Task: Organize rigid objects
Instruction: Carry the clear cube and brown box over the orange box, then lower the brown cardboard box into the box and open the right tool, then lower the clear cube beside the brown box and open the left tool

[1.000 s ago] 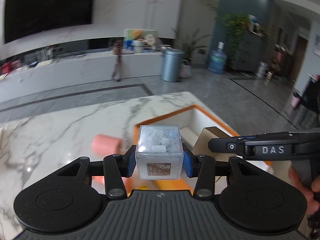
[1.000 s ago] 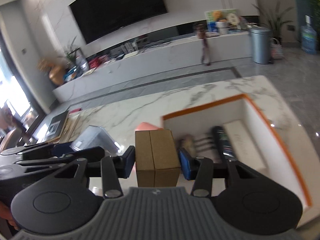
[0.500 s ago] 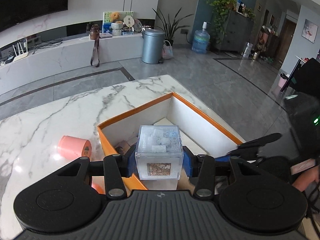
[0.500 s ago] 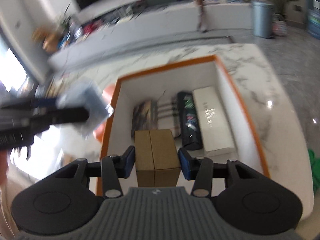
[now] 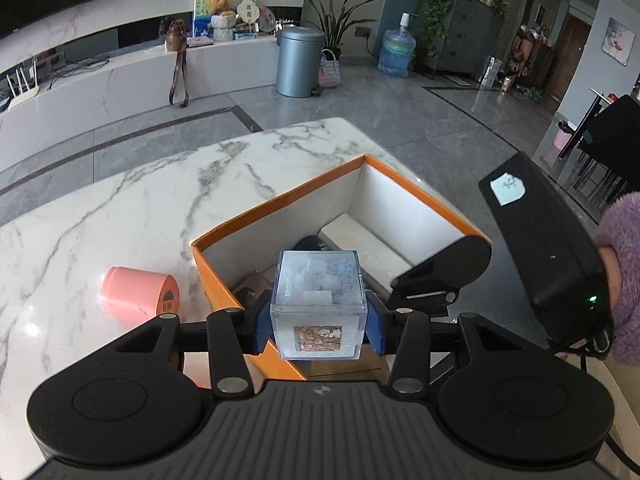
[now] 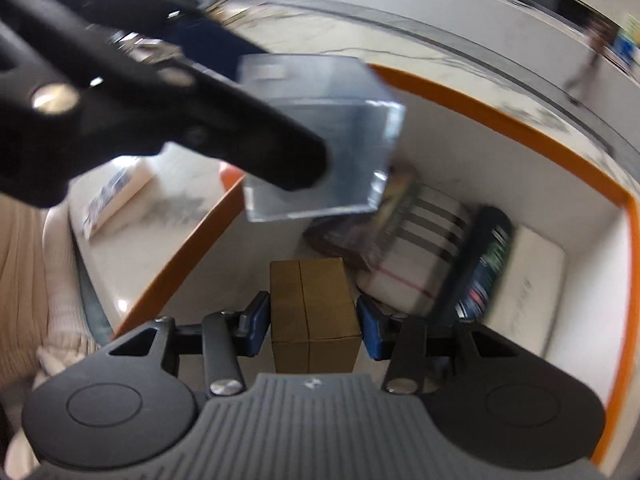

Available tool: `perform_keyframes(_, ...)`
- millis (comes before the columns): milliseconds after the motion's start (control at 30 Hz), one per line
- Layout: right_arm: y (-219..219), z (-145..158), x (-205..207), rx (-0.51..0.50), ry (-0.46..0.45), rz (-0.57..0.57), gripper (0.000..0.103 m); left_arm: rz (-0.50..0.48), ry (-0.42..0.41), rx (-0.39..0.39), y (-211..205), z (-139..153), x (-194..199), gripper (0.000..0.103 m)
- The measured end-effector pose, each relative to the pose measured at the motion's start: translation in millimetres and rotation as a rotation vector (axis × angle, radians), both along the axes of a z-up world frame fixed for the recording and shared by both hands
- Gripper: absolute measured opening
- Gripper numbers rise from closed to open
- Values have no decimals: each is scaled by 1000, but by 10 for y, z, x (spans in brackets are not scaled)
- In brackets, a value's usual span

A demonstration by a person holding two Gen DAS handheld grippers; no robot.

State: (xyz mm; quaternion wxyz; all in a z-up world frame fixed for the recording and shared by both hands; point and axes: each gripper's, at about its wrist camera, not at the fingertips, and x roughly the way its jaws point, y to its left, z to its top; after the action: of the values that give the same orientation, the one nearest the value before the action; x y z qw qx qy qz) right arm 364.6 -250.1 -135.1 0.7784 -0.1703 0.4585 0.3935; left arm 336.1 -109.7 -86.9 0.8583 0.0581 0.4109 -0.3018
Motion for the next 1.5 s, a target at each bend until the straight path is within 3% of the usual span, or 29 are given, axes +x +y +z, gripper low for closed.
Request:
perform_keyframes(133,53,-25,41,-16,-20,85,47,0,-8,-3,-12,7,1,52)
perform_keyframes(233,39,-32,32,-54,-33,84,51,5,-11,-8,-15,6,-2,52)
perform_keyframes(467,-169,-31,-23,-115,6,-70,72,13,-14,-16,-9,14,-17,52)
perform_keyframes(600,-337,-53,-74,-87,108,-172,72,15,-15,-11,-12,19,-29,52)
perform_keyframes(667,-347,-89,-98,-108,133,-189,69,16,-16,-8,-13,29,-41,52)
perform_keyframes(733,-355,-129,-101,-148,135,-206,58,15,-18,-10,-11,37,-49,52)
perform_keyframes(800,-341,-142,-99,-138,143,-224,34,17,-19,-10,-3,49,-62,52)
perform_keyframes(867,-353,-149,-74,-118,140,-231,19,15,-20,-9,-9,54,-71,52)
perform_keyframes(1000,-264,-191,-57,-126,75,-178,17,2,-27,1,-13,82,-84,52)
perform_keyframes(1200,-171,-193,-69,-71,55,-122,17,-28,-39,24,-11,91,-77,52)
perform_keyframes(1500,-113,-202,-40,-57,50,-143,19,-63,-27,50,-42,74,-101,52)
